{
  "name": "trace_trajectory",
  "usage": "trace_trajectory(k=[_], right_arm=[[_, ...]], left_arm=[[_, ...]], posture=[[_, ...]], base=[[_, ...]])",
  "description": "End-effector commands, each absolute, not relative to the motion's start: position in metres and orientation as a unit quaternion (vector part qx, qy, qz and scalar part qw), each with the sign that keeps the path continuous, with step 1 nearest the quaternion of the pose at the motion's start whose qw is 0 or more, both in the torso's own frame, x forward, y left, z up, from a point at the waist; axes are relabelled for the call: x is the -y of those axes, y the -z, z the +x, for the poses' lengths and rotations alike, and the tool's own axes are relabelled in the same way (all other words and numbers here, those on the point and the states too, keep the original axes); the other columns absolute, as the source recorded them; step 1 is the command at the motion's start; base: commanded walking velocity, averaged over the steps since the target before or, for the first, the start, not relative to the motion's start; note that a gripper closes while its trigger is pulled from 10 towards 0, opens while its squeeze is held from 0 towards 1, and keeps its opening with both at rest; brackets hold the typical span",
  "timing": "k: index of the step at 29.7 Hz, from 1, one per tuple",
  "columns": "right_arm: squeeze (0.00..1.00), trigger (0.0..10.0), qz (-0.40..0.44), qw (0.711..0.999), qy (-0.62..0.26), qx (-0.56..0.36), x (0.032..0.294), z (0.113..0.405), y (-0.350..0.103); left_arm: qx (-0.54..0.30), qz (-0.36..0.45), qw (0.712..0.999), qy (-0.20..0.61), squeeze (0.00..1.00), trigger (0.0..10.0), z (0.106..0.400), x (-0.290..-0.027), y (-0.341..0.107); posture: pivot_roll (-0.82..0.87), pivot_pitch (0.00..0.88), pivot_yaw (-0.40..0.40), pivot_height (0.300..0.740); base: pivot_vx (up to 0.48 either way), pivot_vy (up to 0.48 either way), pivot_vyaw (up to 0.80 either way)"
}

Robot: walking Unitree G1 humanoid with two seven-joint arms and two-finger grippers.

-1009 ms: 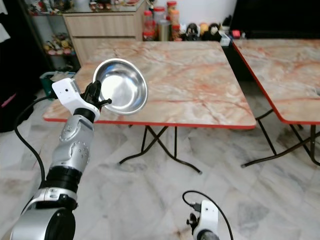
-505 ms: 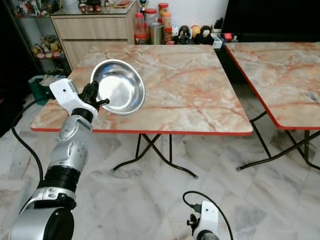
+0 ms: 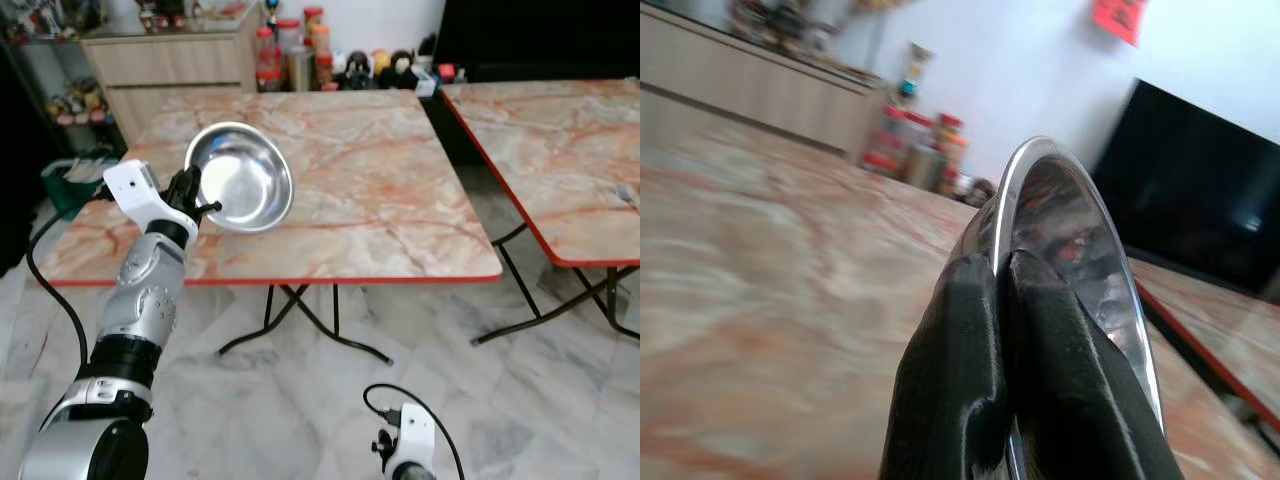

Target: Setting the table

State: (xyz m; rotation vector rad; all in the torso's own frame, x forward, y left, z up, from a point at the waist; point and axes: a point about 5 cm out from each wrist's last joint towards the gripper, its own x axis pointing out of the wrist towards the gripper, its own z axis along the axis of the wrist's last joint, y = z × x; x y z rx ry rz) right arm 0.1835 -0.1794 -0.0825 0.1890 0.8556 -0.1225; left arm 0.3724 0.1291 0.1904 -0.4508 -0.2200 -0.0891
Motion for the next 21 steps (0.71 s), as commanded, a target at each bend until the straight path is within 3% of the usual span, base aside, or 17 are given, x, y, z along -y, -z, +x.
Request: trace_trajectory(k=[1,21], right_arm=[[0.0,10.0,0.088,0.907,0.058,-0.409,0.1793,0.1877,0.0804],[0.0,10.0,0.09,0.906,0.06,-0.409,0.1796,0.1875,0.0805]], left_arm=[[0.125,-0.213,0.968,0.051,0.0,10.0,0.3732,-0.1299,-0.1998],[0.119,-0.215,0.968,0.049,0.0,10.0,0.3752,-0.1303,-0.1995]], posture=[[-0.03,0.0,0.007,0.736],[-0.03,0.0,0.005,0.736]], base=[[0.33,0.0,0.0],[0.331,0.0,0.0]])
